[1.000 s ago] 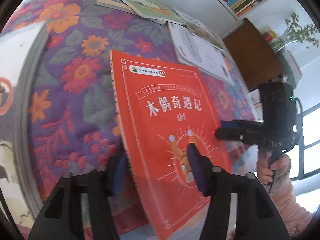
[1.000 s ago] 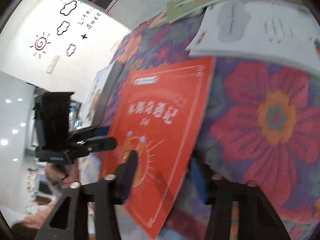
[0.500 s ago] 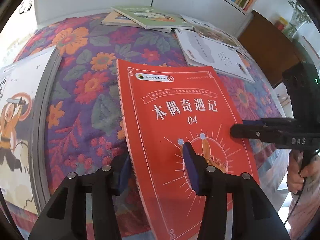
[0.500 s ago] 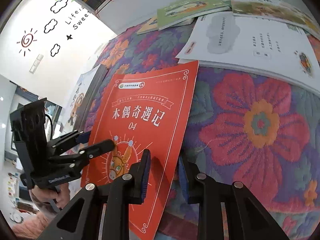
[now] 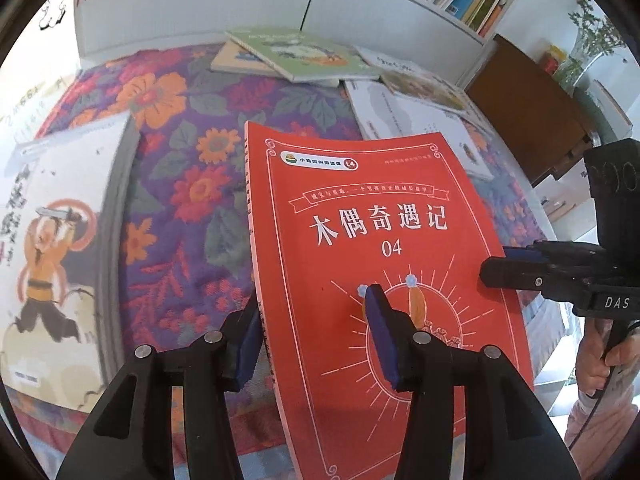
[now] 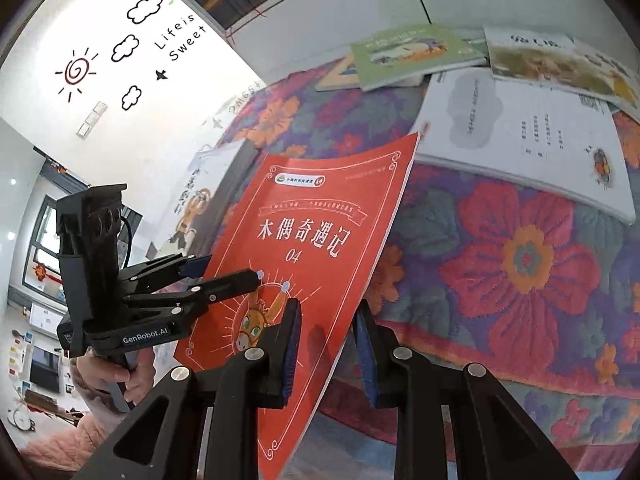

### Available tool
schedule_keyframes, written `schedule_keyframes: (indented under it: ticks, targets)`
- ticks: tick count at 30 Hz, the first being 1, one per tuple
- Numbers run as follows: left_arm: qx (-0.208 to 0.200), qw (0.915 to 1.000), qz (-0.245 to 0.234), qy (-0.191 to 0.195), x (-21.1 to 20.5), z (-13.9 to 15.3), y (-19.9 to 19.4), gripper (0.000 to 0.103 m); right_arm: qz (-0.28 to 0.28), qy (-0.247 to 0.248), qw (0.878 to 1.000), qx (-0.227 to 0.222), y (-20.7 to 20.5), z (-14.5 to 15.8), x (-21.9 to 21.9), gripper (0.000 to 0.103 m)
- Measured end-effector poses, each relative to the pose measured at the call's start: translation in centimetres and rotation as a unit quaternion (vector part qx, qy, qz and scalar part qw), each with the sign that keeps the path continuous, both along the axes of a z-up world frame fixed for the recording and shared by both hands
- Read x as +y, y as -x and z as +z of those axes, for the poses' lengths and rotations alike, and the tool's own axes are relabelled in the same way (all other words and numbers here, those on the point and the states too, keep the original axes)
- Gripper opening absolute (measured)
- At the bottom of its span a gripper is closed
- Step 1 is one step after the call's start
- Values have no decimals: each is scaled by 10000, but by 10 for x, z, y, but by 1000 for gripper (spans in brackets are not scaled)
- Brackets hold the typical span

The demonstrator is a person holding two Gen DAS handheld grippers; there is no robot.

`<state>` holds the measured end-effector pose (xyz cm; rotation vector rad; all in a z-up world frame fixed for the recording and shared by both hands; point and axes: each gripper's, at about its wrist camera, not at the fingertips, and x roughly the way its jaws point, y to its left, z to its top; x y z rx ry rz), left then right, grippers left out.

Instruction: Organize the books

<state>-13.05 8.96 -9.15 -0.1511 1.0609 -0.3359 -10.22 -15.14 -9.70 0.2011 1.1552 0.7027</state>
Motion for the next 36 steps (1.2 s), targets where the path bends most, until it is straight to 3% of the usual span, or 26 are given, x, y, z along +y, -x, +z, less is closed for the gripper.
schedule_keyframes:
  ticks: [15,29,36]
  targets:
    - [-437,9988,192,99,51,49,2,45,287,65,9991,-308,4,39,50,27]
    - [-625,9956,670,178,142,88,-1,45,845,-73,9951,-516,-18,73,137,27]
    - [-547,9945,898,36,185,82,-10,46,1030,-295,9931,-487,-38,72,185,28]
